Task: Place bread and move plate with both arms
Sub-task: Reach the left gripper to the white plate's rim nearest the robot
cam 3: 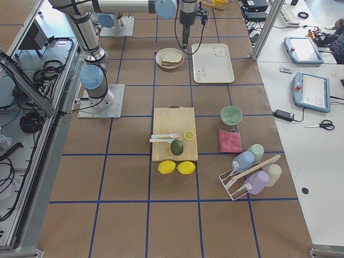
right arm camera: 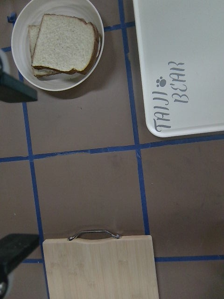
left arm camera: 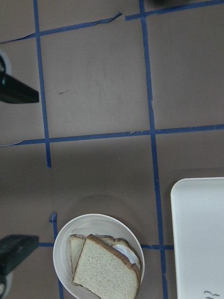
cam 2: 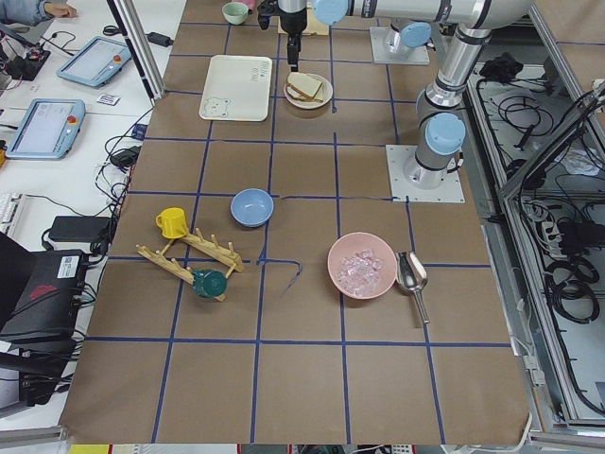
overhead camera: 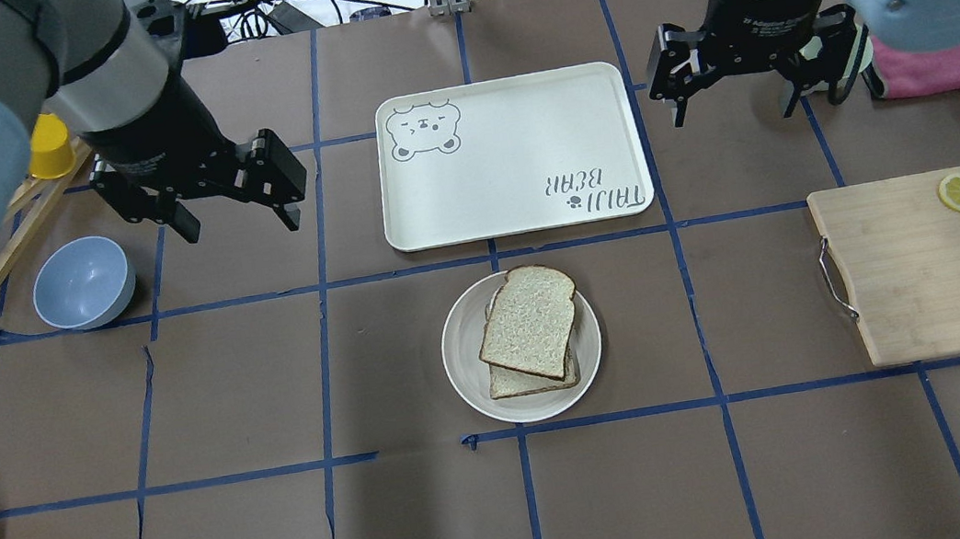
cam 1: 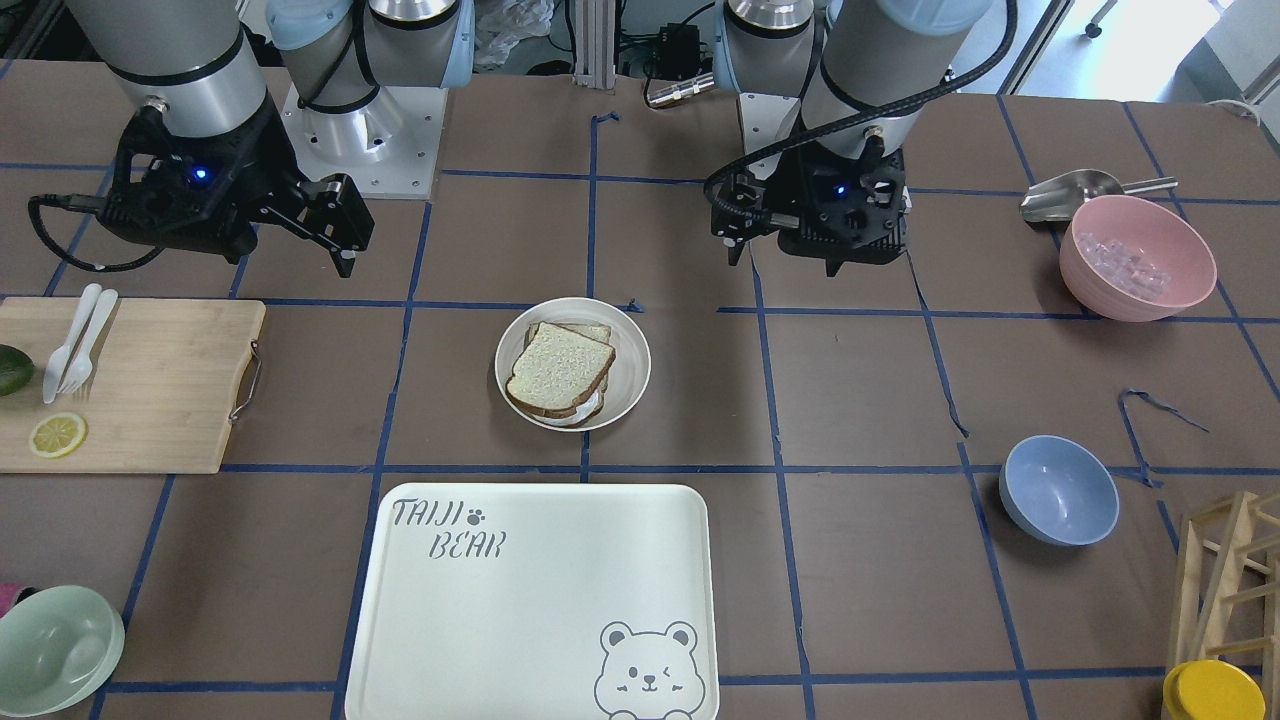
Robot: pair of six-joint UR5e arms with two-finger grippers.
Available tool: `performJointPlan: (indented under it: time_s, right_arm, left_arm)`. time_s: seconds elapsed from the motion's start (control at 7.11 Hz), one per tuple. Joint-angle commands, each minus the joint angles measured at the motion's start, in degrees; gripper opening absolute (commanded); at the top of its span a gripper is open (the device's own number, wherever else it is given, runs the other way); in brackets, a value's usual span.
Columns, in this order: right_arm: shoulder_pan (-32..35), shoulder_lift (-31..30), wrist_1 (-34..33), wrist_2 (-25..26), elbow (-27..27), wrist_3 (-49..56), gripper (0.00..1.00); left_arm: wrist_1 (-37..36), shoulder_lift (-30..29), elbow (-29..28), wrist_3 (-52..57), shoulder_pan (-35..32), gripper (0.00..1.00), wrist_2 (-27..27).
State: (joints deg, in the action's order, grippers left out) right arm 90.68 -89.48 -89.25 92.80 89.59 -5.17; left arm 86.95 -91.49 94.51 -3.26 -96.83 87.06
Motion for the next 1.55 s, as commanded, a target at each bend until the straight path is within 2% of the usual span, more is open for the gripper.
performJointPlan:
  time_s: [0.0,0.14,0.42,0.7,0.98,1.13,1.27,1.41]
  right_arm:
    - [-0.9,-2.8,4.5,0.1,-0.2,3.1,1.0]
    - [-0.8,-3.2,5.0,0.1,-0.4,3.1,0.97]
    - [-0.7,-3.2,5.6,1.5,0.1,3.1,1.0]
    - [-0.7,-3.2,6.5,1.8,0.1,3.0,1.0]
    - [-0.8,-3.1,6.7,1.5,0.8,2.9,1.0]
    - [-0.8,-3.1,6.6,1.2,1.5,2.8,1.0]
    - [-0.9,-3.1,5.9,0.8,1.4,2.9,1.0]
    - [-0.9,-3.1,5.8,0.7,1.4,2.9,1.0]
  left_arm:
    - [-12.4,-2.9,8.0,-4.9,-2.8,1.0,-3.4]
    - [-18.6,-4.6,12.0,-6.3,-2.9,1.0,-7.4]
    - [-26.4,-7.8,16.7,-8.6,-4.1,1.0,-7.5]
    - [-28.8,-9.7,17.6,-9.6,-6.8,1.0,-5.9]
    - [-30.2,-11.1,19.7,-14.7,-8.5,0.96,-0.3]
    - [-30.9,-11.7,20.4,-15.0,-8.6,0.96,-0.8]
    - [-31.1,-13.6,21.6,-14.7,-8.6,0.96,-4.6]
    - [-34.4,-14.8,22.5,-14.6,-8.6,0.96,-6.1]
